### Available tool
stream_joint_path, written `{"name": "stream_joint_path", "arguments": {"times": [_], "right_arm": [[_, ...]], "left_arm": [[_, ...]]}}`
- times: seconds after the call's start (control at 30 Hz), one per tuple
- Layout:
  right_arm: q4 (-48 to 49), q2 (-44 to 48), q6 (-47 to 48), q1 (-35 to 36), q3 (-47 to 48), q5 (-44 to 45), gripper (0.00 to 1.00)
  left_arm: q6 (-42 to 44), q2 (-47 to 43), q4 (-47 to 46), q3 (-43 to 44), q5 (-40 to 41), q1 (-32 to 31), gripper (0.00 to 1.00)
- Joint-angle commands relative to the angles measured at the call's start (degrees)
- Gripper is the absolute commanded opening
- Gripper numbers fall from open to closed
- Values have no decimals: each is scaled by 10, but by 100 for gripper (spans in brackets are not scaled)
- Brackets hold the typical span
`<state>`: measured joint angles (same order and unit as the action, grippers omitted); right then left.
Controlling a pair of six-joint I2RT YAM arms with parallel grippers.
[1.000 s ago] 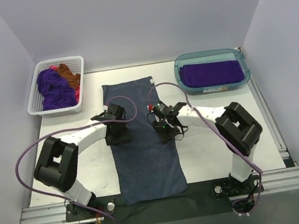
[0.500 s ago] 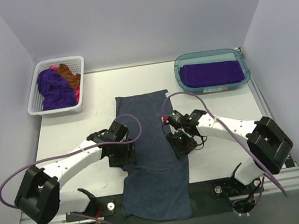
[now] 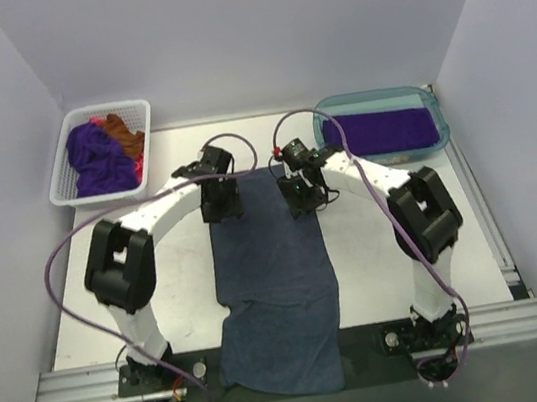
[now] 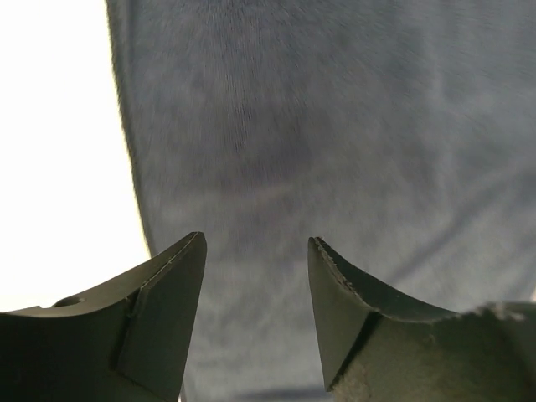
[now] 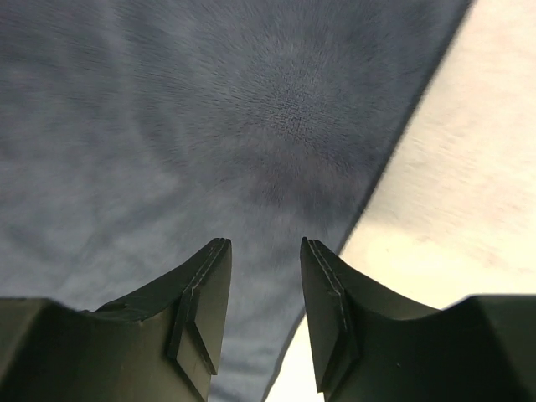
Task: Fold and stack the towels
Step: Fold the towel
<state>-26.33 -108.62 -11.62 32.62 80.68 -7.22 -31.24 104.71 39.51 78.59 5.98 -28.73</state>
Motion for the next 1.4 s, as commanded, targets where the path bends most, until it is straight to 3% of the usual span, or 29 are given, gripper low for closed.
{"name": "stream_joint_path", "arguments": {"times": [0.0,0.23,0.4,0.53,0.67,0.93,1.03,1.17,1.37], "right_arm": [[-9,-23,1,2,12,12,38],[5,-21,-24,7,-68,-5,38],[7,18,-37,21,-145,-18,38],[4,65,-37,31,-159,-29,38],[-14,96,-22,22,-110,-30,39],[-21,62,29,-40,41,-30,42],[-21,25,42,-58,88,-40,42],[-20,-19,48,-70,147,-42,41],[-16,-72,54,-77,193,-49,39]], "left_arm": [[23,46,-3,34,15,4,61],[0,38,-28,-76,4,4,60],[-27,-23,-56,-198,-27,1,60],[-20,-74,-44,-225,-25,-1,64],[6,-117,-33,-191,-19,10,79],[63,-70,-24,-46,7,85,83],[83,-20,-25,9,10,111,81],[104,57,-25,78,13,132,72],[116,131,-26,122,-5,147,63]]}}
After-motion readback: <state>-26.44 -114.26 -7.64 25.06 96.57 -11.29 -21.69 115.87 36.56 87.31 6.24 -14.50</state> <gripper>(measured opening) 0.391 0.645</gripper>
